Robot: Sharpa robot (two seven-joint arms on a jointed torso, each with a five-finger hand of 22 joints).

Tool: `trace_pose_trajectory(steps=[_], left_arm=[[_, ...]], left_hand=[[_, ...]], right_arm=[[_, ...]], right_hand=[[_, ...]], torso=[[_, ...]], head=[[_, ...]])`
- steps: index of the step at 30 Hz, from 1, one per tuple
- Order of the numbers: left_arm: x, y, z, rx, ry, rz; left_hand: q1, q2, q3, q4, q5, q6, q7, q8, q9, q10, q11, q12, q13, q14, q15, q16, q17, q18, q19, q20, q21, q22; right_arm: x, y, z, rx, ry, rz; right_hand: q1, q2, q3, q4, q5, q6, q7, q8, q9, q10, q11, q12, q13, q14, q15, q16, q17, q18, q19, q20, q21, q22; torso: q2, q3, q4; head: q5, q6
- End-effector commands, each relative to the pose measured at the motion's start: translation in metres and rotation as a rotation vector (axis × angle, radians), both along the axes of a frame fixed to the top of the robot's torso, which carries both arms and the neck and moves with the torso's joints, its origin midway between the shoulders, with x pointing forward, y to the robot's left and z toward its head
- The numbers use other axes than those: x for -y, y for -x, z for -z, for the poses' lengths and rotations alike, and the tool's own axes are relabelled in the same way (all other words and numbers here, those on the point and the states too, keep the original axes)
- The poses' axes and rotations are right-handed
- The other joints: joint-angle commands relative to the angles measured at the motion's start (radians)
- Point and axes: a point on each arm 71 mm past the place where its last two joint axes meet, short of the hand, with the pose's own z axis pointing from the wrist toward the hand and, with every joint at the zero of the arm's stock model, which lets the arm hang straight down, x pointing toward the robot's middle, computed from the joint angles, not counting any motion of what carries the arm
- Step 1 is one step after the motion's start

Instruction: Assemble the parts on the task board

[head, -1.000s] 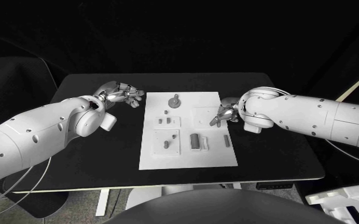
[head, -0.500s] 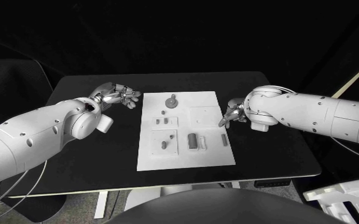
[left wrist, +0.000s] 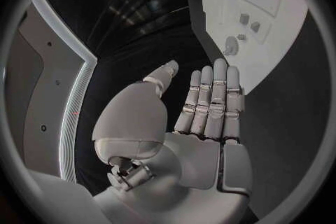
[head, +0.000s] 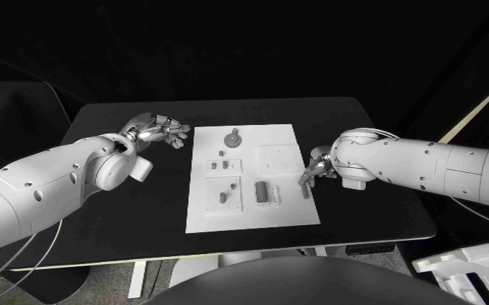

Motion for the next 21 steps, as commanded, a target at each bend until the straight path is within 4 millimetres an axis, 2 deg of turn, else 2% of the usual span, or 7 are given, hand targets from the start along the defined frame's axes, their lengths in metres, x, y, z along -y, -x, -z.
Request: trace_pose_trajectory(steps=[1,11,21], left_arm=[[0.002,0.0,-0.001,0.002,0.009,0.016],[0.001,0.0,-0.001,0.002,0.007,0.014],[0.001,0.001,-0.001,0.002,0.008,0.015]], left_hand=[[-0.013,0.001,0.0,0.008,0.002,-0.001,-0.001,0.002,0.002,0.006,0.001,-0.004,0.001,0.004,0.0,-0.005,0.0,0.017,0.004,-0.001,0.003,0.001],[-0.013,0.001,0.0,0.009,0.002,-0.001,-0.001,0.002,0.002,0.006,0.001,-0.004,0.001,0.004,0.0,-0.005,0.0,0.017,0.004,-0.001,0.003,0.001],[-0.013,0.001,0.0,0.009,0.002,-0.001,0.0,0.002,0.002,0.006,0.001,-0.004,0.001,0.004,0.0,-0.005,0.0,0.017,0.004,-0.001,0.002,0.001]], right_arm=[[-0.002,0.001,0.003,-0.022,0.018,-0.032],[-0.011,0.008,0.024,-0.054,0.021,-0.048],[-0.012,0.006,0.029,-0.044,0.046,-0.063]], right_hand=[[-0.008,-0.001,0.0,0.005,-0.005,0.002,0.007,-0.002,0.001,-0.003,0.0,-0.006,0.0,-0.005,-0.005,0.08,0.0,0.015,0.001,0.003,0.133,0.001],[-0.011,-0.001,-0.001,0.006,-0.005,0.002,0.007,-0.002,0.001,-0.004,0.0,-0.006,-0.001,-0.005,-0.005,0.08,0.0,0.015,0.0,0.003,0.133,0.001],[-0.01,0.003,0.0,0.006,-0.004,0.001,0.006,-0.003,0.001,-0.005,0.001,-0.007,-0.001,-0.006,-0.005,0.079,0.0,0.015,-0.001,0.003,0.132,0.0]], torso=[[0.0,-0.001,0.0001],[0.001,-0.0005,0.0019],[0.0,-0.0003,0.0003]], head=[[-0.003,0.0],[-0.002,0.0],[0.001,0.0]])
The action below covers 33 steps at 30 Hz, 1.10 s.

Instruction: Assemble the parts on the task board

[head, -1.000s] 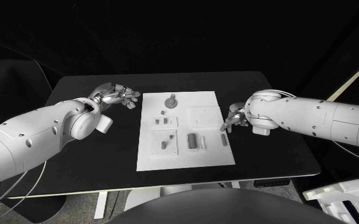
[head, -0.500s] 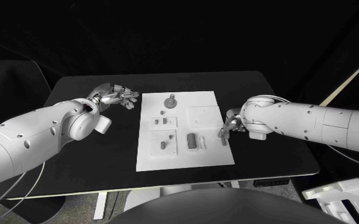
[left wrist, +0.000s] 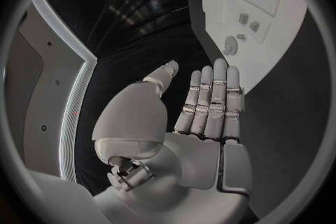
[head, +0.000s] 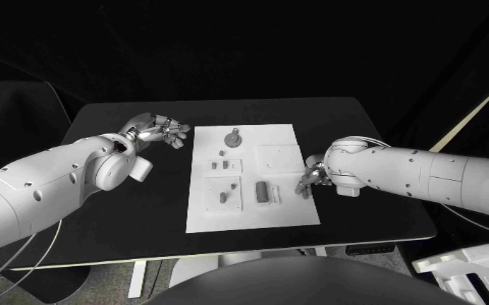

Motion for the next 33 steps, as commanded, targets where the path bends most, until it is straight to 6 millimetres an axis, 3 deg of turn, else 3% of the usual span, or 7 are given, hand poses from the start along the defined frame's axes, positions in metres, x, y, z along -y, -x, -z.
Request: trace_pose_trajectory(steps=[1,6,10,21,27,33], left_arm=[[0.0025,0.0005,-0.0009,0.003,0.009,0.016],[0.0018,0.0004,-0.0009,0.003,0.008,0.014],[0.002,0.0004,-0.0009,0.002,0.008,0.014],[0.0015,0.0004,-0.0008,0.002,0.007,0.013],[0.002,0.0004,-0.0008,0.001,0.008,0.014],[0.0014,0.0003,-0.0007,0.0,0.006,0.012]], left_hand=[[-0.013,0.001,-0.001,0.005,0.002,-0.001,0.0,0.002,0.002,0.006,0.001,-0.004,0.001,0.004,0.0,-0.005,0.0,0.017,0.004,-0.001,0.002,0.001],[-0.013,0.001,-0.001,0.005,0.002,-0.001,0.0,0.002,0.002,0.006,0.001,-0.004,0.001,0.004,0.0,-0.006,0.0,0.017,0.004,-0.001,0.002,0.001],[-0.013,0.001,-0.001,0.005,0.002,-0.001,0.0,0.002,0.002,0.006,0.001,-0.005,0.001,0.004,0.0,-0.006,0.0,0.017,0.004,-0.001,0.002,0.001],[-0.013,0.001,-0.001,0.005,0.002,-0.001,0.0,0.002,0.002,0.007,0.001,-0.005,0.001,0.004,0.0,-0.006,0.0,0.017,0.004,-0.001,0.002,0.001],[-0.014,0.002,-0.001,0.005,0.002,-0.001,-0.001,0.002,0.002,0.007,0.001,-0.005,0.001,0.005,0.0,-0.007,0.0,0.017,0.004,-0.001,0.002,0.001],[-0.014,0.002,-0.001,0.005,0.002,-0.001,-0.001,0.002,0.002,0.007,0.001,-0.005,0.002,0.005,0.0,-0.007,0.0,0.017,0.004,-0.001,0.002,0.001]], right_arm=[[0.0,0.0015,0.0044,-0.004,0.028,-0.035],[-0.0018,0.0024,0.0083,0.0,0.038,-0.045],[-0.0032,0.0028,0.0097,0.01,0.059,-0.065],[-0.0041,0.0036,0.0088,0.037,0.064,-0.067],[-0.005,0.005,0.0077,0.044,0.011,0.0],[-0.0081,0.0102,0.0062,0.021,-0.072,0.072]], right_hand=[[-0.009,0.005,0.001,0.005,-0.004,0.001,0.007,-0.005,-0.005,-0.005,0.0,-0.005,-0.001,-0.002,-0.004,0.079,0.0,0.015,-0.001,0.003,0.132,0.001],[0.016,0.022,0.017,-0.008,-0.003,-0.001,0.006,-0.006,-0.004,-0.008,0.0,-0.006,0.0,-0.006,-0.005,0.078,0.001,0.017,-0.004,0.002,0.13,0.001],[0.083,0.043,0.048,-0.029,-0.002,-0.003,0.006,-0.005,0.0,-0.01,0.0,-0.005,0.003,-0.008,-0.005,0.079,0.003,0.02,-0.007,0.001,0.132,0.004],[0.272,0.051,0.116,-0.037,-0.001,-0.024,0.009,-0.011,0.006,-0.016,-0.001,-0.006,0.01,-0.015,-0.005,0.079,0.007,0.02,-0.014,0.002,0.131,0.012],[0.299,0.062,0.141,-0.033,-0.001,-0.019,0.009,-0.008,0.008,-0.014,-0.001,-0.005,0.011,-0.014,-0.005,0.08,0.008,0.02,-0.013,0.003,0.131,0.013],[0.291,0.057,0.14,-0.026,-0.003,-0.018,0.01,-0.008,0.009,-0.01,0.0,-0.004,0.012,-0.01,-0.005,0.082,0.009,0.018,-0.011,0.004,0.133,0.014]], torso=[[0.0,0.0006,-0.0003],[0.0,0.0001,-0.0006],[0.0,-0.0002,0.0],[0.0,-0.0005,-0.0003],[0.0,-0.0003,0.0002],[0.0,0.0003,-0.0005]], head=[[0.0,0.0],[-0.001,0.0],[-0.001,0.0],[-0.004,0.0],[-0.004,0.0],[-0.002,0.0]])
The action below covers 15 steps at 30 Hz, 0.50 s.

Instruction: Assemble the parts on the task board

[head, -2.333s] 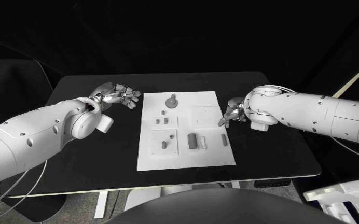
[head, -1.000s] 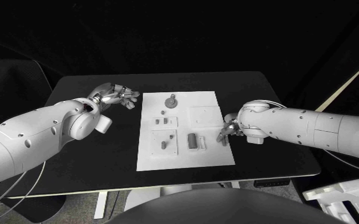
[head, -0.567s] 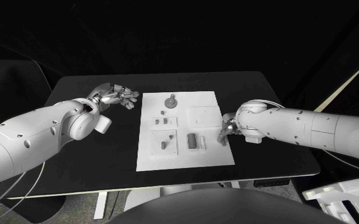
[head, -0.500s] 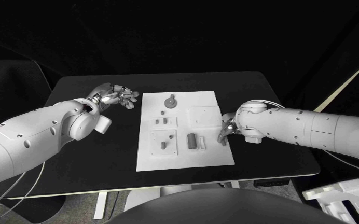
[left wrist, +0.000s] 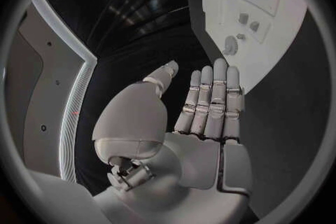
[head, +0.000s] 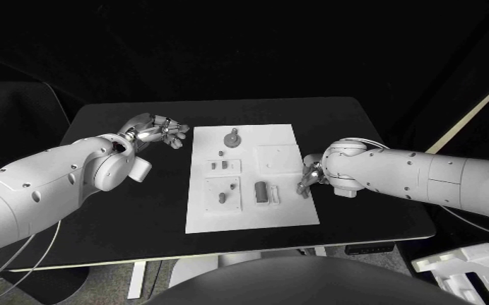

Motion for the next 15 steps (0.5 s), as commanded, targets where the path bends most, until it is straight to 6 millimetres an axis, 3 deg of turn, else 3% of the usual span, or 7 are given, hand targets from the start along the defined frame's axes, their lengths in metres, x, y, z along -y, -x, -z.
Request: trace_pose_trajectory(steps=[1,15], left_arm=[[0.002,0.0,-0.001,0.0,0.007,0.014],[0.002,0.0,-0.001,-0.002,0.007,0.016]], left_hand=[[-0.01,-0.002,0.0,0.004,0.002,-0.001,-0.001,0.002,0.002,0.007,0.001,-0.005,0.002,0.005,0.0,-0.007,0.0,0.017,0.004,-0.001,0.002,0.001],[-0.01,-0.001,0.001,0.004,0.002,-0.001,-0.001,0.002,0.002,0.007,0.001,-0.006,0.002,0.005,0.0,-0.007,0.001,0.017,0.004,-0.001,0.002,0.001]], right_arm=[[-0.004,0.009,0.006,-0.038,-0.077,0.078],[-0.013,0.009,-0.018,-0.026,-0.213,0.15]], right_hand=[[0.061,0.06,0.03,-0.026,0.001,-0.016,0.015,0.004,-0.008,0.004,-0.002,-0.002,0.001,0.003,-0.008,0.082,0.004,0.008,-0.004,0.004,0.133,0.001],[0.058,0.061,0.03,-0.023,0.001,-0.015,0.015,0.005,-0.008,0.005,-0.002,-0.002,0.001,0.003,-0.008,0.082,0.002,0.007,-0.003,0.005,0.133,0.002]], torso=[[0.0,0.0006,-0.0004],[0.0,-0.0004,0.0]], head=[[0.002,0.0],[0.003,0.0]])
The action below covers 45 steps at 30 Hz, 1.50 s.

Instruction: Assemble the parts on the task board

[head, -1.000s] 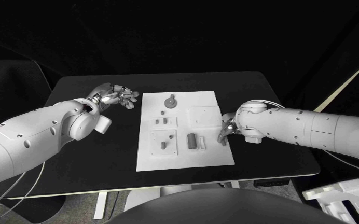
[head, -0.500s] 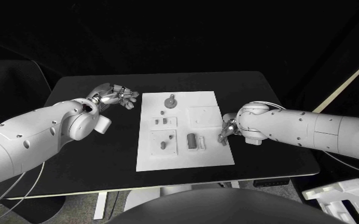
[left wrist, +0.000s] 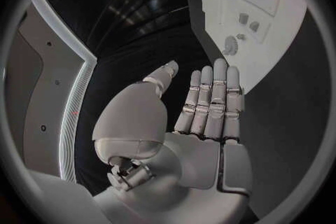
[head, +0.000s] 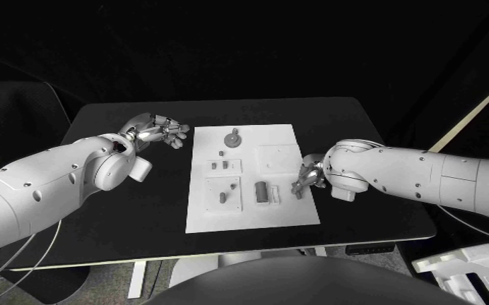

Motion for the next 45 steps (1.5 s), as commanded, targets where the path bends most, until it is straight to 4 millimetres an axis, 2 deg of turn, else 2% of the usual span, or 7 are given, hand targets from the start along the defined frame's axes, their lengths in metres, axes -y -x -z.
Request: trace_pose_trajectory(steps=[1,9,14,20,27,45], left_arm=[[0.003,0.001,-0.001,-0.001,0.008,0.016],[0.003,0.0,-0.001,-0.002,0.007,0.016],[0.004,0.001,-0.001,-0.002,0.008,0.018],[0.005,0.001,0.0,-0.004,0.007,0.02],[0.005,0.001,0.0,-0.003,0.003,0.018],[0.005,0.001,-0.001,-0.003,0.004,0.02]], left_hand=[[-0.01,-0.001,0.001,0.004,0.002,-0.001,0.0,0.002,0.002,0.007,0.001,-0.006,0.002,0.005,0.0,-0.004,0.001,0.017,0.004,-0.001,0.002,0.001],[-0.011,-0.001,0.001,0.005,0.002,-0.001,0.0,0.002,0.002,0.007,0.001,-0.006,0.002,0.005,0.0,-0.004,0.001,0.017,0.004,-0.001,0.002,0.001],[-0.011,-0.001,0.001,0.005,0.002,-0.001,0.0,0.002,0.002,0.007,0.001,-0.006,0.002,0.005,0.0,-0.004,0.001,0.017,0.004,-0.001,0.002,0.001],[-0.011,-0.001,0.001,0.005,0.002,-0.001,0.0,0.002,0.002,0.007,0.001,-0.006,0.002,0.005,0.0,-0.004,0.001,0.017,0.004,-0.001,0.002,0.001],[-0.011,-0.001,0.001,0.005,0.002,-0.001,-0.001,0.002,0.002,0.007,0.001,-0.007,0.002,0.005,0.0,-0.005,0.001,0.017,0.004,-0.001,0.002,0.001],[-0.011,-0.001,0.001,0.005,0.002,-0.002,-0.001,0.002,0.002,0.007,0.001,-0.007,0.002,0.006,0.0,-0.005,0.001,0.017,0.003,-0.001,0.002,0.001]], right_arm=[[-0.006,0.0,-0.004,-0.008,-0.073,0.052],[-0.014,-0.004,-0.014,0.012,-0.107,0.066],[-0.022,-0.005,-0.012,-0.016,-0.146,0.09],[-0.035,-0.007,-0.01,-0.028,-0.165,0.078],[-0.043,-0.008,-0.005,-0.04,-0.154,0.065],[-0.046,-0.01,0.006,-0.028,-0.107,0.064]], right_hand=[[0.038,0.041,0.029,-0.023,0.001,0.004,0.005,0.003,0.006,0.005,-0.001,-0.001,0.001,0.002,-0.005,0.083,0.0,0.009,-0.002,0.004,0.134,0.001],[0.035,0.038,0.028,-0.022,0.001,0.004,0.005,0.003,0.006,0.006,-0.001,-0.001,0.002,0.001,-0.005,0.083,-0.002,0.009,-0.002,0.005,0.134,0.002],[0.034,0.036,0.027,-0.022,0.001,0.005,0.005,0.004,0.006,0.006,-0.001,-0.001,0.002,0.001,-0.005,0.083,-0.002,0.008,-0.002,0.005,0.134,0.002],[0.032,0.035,0.027,-0.022,0.001,0.005,0.005,0.004,0.006,0.006,-0.001,-0.001,0.002,0.001,-0.005,0.083,-0.002,0.008,-0.002,0.005,0.134,0.002],[0.031,0.034,0.026,-0.021,0.001,0.005,0.005,0.003,0.006,0.006,-0.001,-0.001,0.002,0.001,-0.005,0.083,-0.002,0.008,-0.002,0.005,0.134,0.002],[0.025,0.031,0.025,-0.019,0.001,0.004,0.006,0.003,0.006,0.005,0.0,-0.002,0.002,0.001,-0.004,0.083,-0.002,0.007,-0.001,0.006,0.134,0.002]], torso=[[0.0,-0.0003,0.0004],[0.0,-0.0012,0.001],[0.0,-0.0019,0.0002],[0.0,-0.001,-0.0002],[0.0,-0.0015,0.0012],[0.001,0.0008,-0.0001]], head=[[0.0,0.0],[0.004,0.0],[0.004,0.0],[0.007,0.0],[0.009,0.0],[0.014,0.0]])
